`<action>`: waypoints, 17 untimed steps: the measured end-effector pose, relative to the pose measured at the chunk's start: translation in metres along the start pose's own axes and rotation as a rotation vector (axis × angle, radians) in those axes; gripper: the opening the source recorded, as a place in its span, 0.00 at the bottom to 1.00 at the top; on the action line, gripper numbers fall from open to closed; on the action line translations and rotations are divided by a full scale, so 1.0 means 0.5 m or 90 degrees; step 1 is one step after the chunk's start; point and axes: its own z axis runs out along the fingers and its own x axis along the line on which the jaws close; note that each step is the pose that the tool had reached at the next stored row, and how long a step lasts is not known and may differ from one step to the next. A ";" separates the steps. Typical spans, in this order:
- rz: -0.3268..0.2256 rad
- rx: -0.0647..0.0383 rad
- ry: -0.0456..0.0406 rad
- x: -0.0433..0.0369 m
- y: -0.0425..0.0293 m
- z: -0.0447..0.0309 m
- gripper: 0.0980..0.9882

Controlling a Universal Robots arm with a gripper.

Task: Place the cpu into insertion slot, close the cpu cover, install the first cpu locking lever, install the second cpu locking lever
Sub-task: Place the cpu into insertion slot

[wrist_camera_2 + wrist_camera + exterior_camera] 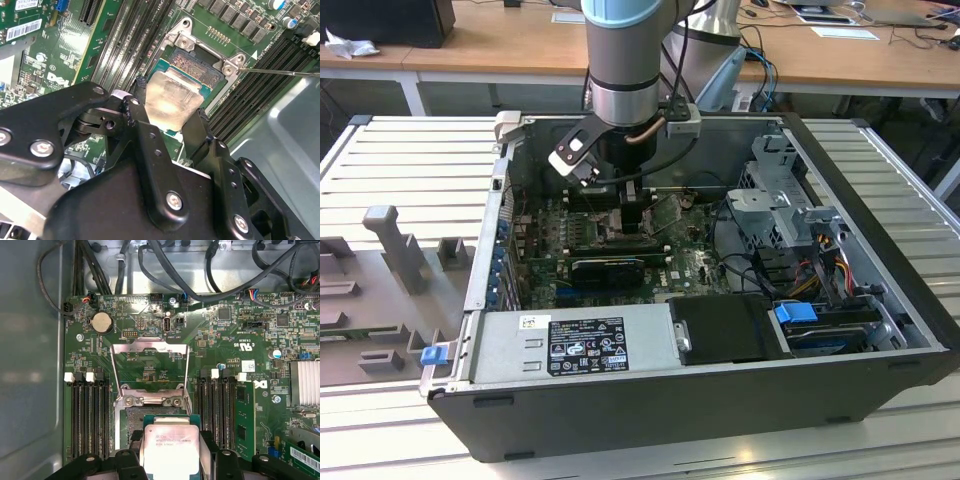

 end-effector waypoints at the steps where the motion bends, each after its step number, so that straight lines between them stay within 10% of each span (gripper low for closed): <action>1: 0.000 0.000 0.0001 0.000 0.000 0.001 0.48; 17: 0.000 0.000 0.0005 0.005 -0.006 0.016 0.48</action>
